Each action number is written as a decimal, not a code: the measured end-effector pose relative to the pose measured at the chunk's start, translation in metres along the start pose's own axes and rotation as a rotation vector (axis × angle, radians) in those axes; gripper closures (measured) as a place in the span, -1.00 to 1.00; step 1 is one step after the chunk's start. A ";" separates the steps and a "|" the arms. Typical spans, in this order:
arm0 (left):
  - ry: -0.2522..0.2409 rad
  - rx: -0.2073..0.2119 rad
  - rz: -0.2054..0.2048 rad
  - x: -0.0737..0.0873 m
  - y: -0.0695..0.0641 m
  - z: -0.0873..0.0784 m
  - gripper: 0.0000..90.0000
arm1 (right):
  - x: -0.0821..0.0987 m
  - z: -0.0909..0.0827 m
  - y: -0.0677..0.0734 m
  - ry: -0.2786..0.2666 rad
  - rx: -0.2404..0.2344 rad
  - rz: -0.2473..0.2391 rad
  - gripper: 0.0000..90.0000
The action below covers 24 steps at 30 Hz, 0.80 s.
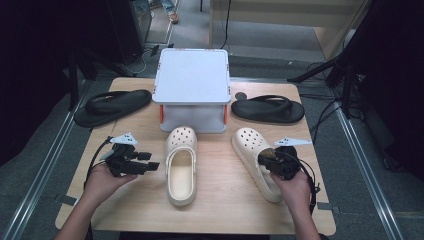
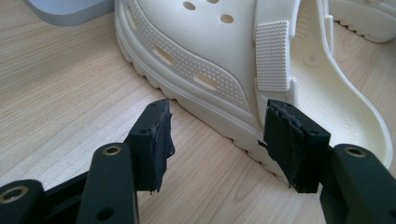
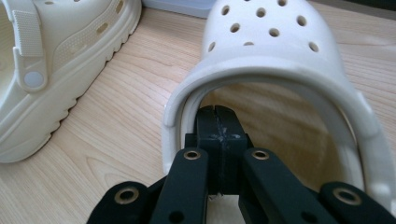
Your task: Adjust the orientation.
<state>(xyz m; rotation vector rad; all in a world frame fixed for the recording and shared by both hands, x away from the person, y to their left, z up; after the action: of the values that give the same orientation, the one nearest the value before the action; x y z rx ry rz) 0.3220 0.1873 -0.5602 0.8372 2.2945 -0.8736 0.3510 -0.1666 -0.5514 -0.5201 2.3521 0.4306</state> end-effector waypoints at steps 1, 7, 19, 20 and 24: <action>0.000 0.000 0.001 0.000 0.000 0.000 -0.06 | 0.000 0.001 0.001 0.000 -0.004 -0.003 1.00; 0.000 0.000 0.005 -0.001 -0.001 0.000 -0.07 | -0.002 0.002 0.006 0.003 -0.001 -0.027 1.00; -0.020 -0.002 0.001 -0.007 -0.001 -0.006 -0.08 | -0.011 -0.040 -0.011 -0.110 0.063 -0.020 0.89; -0.022 -0.002 0.004 -0.007 -0.001 -0.007 -0.08 | -0.011 -0.042 -0.013 -0.114 0.065 -0.018 0.88; -0.018 -0.003 0.009 -0.008 -0.001 -0.006 -0.08 | -0.007 -0.044 -0.024 -0.103 0.088 -0.003 0.87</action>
<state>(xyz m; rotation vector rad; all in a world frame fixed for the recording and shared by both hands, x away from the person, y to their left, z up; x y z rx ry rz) 0.3252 0.1887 -0.5506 0.8347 2.2743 -0.8706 0.3427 -0.2047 -0.5193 -0.4491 2.2597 0.3431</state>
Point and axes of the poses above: each handheld gripper's, and its own axes: z roughly forward along the jaws, x roughly out of its underside, y roughly to its left, the point moved 10 cm from there along z, roughly forward along the jaws, and after that the axes turned 8 degrees about x, right-handed, at the moved point
